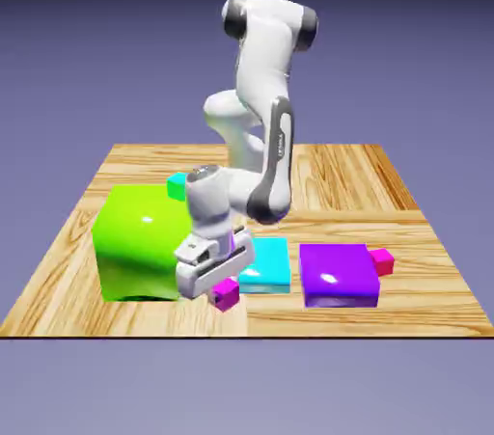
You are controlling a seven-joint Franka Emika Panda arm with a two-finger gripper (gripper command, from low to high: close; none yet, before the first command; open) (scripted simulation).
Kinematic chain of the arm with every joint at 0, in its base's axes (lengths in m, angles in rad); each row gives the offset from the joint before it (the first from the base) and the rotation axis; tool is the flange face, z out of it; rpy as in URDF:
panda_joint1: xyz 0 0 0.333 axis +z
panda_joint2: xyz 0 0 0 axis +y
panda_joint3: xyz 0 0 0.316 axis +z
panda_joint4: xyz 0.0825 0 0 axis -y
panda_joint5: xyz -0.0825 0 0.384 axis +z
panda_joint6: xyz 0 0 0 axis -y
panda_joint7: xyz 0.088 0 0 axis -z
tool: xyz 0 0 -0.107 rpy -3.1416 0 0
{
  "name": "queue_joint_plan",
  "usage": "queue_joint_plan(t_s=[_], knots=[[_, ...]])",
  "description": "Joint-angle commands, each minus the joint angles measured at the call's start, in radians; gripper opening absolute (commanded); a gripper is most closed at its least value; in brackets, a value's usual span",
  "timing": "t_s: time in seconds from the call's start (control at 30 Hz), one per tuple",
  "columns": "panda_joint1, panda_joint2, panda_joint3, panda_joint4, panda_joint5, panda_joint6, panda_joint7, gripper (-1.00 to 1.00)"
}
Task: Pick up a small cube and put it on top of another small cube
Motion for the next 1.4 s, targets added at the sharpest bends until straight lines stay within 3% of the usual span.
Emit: queue_joint_plan(t_s=[0.0,0.1,1.17,1.37], knots=[[0.003,-0.028,-0.006,0.029,-0.010,-0.013,0.044,-1.00],[0.011,-0.112,-0.025,0.115,-0.039,-0.056,0.174,-1.00],[0.515,0.244,-0.925,0.231,-0.099,-0.781,1.566,-1.00],[0.622,0.455,-1.109,0.128,-0.069,-0.887,1.696,-1.00]])
